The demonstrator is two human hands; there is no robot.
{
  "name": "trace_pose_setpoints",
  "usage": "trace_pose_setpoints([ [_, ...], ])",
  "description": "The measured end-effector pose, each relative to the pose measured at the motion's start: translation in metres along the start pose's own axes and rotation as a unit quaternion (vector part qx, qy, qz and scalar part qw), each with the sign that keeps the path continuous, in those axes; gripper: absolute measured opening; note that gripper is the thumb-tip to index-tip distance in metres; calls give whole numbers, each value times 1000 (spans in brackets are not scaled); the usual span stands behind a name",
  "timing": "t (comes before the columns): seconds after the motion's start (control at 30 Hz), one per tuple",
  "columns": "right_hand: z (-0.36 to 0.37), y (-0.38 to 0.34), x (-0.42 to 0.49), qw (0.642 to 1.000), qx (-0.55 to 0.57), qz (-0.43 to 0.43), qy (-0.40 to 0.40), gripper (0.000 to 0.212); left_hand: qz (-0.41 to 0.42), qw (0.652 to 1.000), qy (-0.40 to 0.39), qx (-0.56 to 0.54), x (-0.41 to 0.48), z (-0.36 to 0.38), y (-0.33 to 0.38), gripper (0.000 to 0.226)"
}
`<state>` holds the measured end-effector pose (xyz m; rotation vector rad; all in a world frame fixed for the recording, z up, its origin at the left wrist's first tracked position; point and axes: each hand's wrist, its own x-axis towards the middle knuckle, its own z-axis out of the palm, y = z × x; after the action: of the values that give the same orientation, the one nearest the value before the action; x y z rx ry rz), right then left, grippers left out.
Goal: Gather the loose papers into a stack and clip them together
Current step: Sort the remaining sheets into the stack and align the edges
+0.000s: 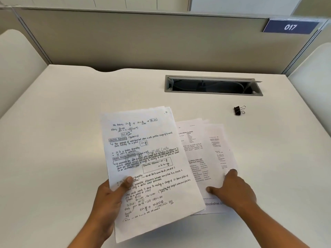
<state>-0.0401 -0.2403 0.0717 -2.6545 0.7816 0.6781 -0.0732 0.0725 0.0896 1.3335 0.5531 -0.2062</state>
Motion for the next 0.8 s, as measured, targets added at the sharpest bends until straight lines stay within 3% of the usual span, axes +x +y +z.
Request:
trace_pose_setpoints([
  [0.1, 4, 4, 4, 997, 73, 9, -9, 68, -1, 1000, 0, 11, 5, -8, -1, 30],
  [0.23, 3, 6, 1, 953, 298, 2, -48, 16, 6, 1000, 10, 17, 12, -20, 3, 29],
  [0.27, 0, 8, -1, 942, 332, 7, -57, 13, 10, 1000, 15, 19, 15, -23, 3, 28],
  [0.4, -10, 17, -6, 906, 421, 8, -38, 19, 22, 999, 31, 5, 23, -32, 7, 25],
  [0.7, -39, 55, -21, 781, 624, 8, -16, 12, 43, 998, 49, -14, 26, -32, 11, 15],
  [0.8, -45, 57, -30, 766, 641, -17, -33, 15, 41, 998, 46, -19, 25, -21, 10, 16],
])
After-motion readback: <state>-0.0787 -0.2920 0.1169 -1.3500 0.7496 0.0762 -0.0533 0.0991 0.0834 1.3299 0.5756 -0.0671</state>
